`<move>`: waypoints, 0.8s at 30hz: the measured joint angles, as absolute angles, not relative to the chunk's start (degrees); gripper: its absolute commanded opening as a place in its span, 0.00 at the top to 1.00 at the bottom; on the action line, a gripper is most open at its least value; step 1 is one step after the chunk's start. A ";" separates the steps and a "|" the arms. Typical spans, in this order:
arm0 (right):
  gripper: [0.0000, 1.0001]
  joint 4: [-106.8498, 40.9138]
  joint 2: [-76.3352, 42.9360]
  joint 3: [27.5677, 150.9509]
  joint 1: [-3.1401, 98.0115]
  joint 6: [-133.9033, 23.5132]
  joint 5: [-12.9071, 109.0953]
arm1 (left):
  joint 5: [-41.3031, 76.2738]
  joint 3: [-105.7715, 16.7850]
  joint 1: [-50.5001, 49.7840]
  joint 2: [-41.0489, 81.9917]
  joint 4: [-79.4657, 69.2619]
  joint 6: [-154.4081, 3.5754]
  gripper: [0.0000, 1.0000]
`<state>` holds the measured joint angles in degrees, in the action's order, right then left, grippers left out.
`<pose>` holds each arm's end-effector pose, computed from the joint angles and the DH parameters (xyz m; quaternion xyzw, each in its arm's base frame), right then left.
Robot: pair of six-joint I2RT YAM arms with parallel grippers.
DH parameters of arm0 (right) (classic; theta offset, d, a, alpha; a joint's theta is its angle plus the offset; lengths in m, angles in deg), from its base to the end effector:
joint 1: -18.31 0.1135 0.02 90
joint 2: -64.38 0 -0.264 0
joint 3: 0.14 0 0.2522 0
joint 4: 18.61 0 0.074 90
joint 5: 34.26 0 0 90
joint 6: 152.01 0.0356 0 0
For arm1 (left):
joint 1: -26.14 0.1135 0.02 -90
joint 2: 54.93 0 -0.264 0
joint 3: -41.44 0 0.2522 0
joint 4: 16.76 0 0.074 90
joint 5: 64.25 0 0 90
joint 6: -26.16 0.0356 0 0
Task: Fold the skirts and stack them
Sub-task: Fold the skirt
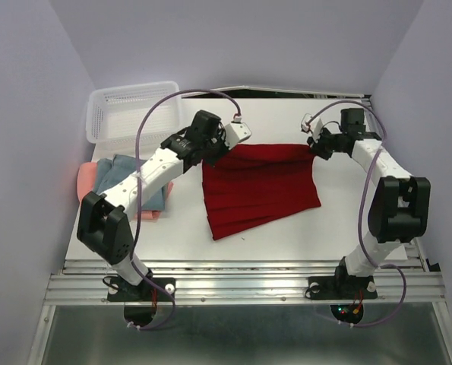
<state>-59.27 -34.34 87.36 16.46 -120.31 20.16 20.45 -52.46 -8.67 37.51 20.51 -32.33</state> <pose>0.3714 0.0087 0.2444 -0.5135 0.7458 0.0941 0.4138 0.3036 -0.2151 0.3196 0.5041 0.7330 -0.0542 0.4536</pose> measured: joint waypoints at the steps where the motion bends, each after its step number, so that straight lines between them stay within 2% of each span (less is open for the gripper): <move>1: 0.99 -59.60 -33.18 87.36 16.46 -120.60 20.12 | 20.34 -52.97 -8.67 36.44 21.49 -32.31 1.00; 7: 0.99 -62.04 -23.04 84.34 16.51 -125.25 18.83 | 19.73 -51.46 -10.26 28.46 27.13 -30.65 1.00; 12: 0.99 -61.76 -17.81 73.98 16.55 -131.13 18.70 | 17.65 -42.28 -15.24 21.44 29.06 -28.96 1.00; 15: 0.87 -61.19 -16.52 65.04 16.75 -134.52 19.05 | 16.58 -34.39 -18.37 20.94 28.57 -28.90 1.00; 17: 0.83 -60.88 -15.67 59.97 17.36 -136.33 19.42 | 16.01 -30.80 -19.29 22.38 28.53 -28.96 0.98; 18: 0.80 -60.56 -15.23 57.92 17.77 -137.06 19.75 | 15.70 -29.29 -19.68 23.59 28.01 -29.05 0.90; 21: 0.78 -60.21 -13.62 54.12 18.91 -138.91 20.43 | 15.18 -26.78 -20.58 26.49 26.93 -29.62 0.75; 23: 0.67 -59.97 -13.13 54.03 19.11 -139.33 20.99 | 14.52 -26.19 -21.61 27.63 26.41 -30.12 0.59; 24: 0.54 -59.70 -12.68 54.03 19.11 -139.70 21.47 | 13.80 -26.17 -22.37 27.76 26.24 -30.45 0.49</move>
